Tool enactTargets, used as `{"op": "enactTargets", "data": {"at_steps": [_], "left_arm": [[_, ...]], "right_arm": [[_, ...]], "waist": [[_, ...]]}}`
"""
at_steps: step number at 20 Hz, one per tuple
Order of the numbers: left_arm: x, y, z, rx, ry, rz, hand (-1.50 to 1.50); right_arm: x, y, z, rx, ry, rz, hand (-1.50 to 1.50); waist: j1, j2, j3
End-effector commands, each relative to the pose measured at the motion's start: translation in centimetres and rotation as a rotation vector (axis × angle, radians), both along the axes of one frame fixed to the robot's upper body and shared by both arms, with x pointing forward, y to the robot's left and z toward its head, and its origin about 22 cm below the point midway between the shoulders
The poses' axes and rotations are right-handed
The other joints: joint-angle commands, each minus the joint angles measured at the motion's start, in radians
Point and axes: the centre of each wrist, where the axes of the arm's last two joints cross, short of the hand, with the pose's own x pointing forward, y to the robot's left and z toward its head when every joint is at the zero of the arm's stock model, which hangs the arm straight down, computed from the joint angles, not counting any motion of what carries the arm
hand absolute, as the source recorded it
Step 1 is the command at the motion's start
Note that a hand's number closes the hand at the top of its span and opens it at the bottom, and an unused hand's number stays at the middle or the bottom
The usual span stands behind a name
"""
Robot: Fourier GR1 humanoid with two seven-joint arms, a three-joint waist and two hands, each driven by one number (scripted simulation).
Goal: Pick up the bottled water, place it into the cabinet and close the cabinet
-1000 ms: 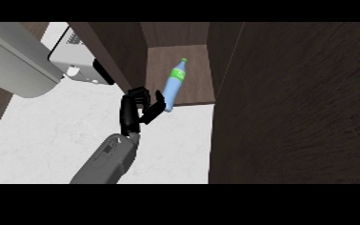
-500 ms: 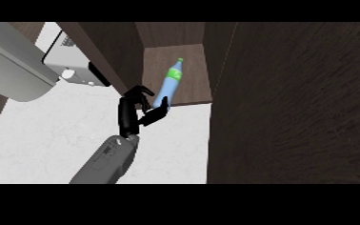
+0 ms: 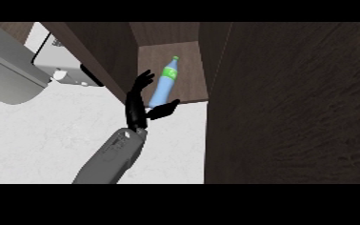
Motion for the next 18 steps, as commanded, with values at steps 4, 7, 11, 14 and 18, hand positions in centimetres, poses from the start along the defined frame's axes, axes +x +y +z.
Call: {"op": "enactTargets", "data": {"at_steps": [4,7,11,14,18], "left_arm": [[7.8,-1.5,10.5,-0.045,-0.250,-0.225,-1.50],[9.5,-2.4,14.1,-0.146,-0.334,-0.282,-1.50],[9.7,-2.9,12.8,-0.222,-0.382,-0.391,-1.50],[10.3,-3.5,12.6,-0.247,-0.373,-0.391,-1.50],[11.2,-2.8,13.1,-0.277,-0.375,-0.439,-1.50]], "right_arm": [[-0.1,0.0,0.3,0.035,0.002,0.002,-1.50],[-0.2,-0.3,0.6,0.018,-0.005,0.036,-1.50],[-0.2,0.5,0.6,0.043,0.001,0.032,-1.50],[-1.6,-0.1,2.0,0.039,0.013,0.024,-1.50],[-1.7,0.3,2.6,0.037,0.004,-0.005,-1.50]], "waist": [[-0.010,0.011,-0.007],[-0.003,0.010,-0.006],[0.032,0.005,-0.005],[0.038,-0.008,-0.004],[0.060,-0.013,-0.003]]}}
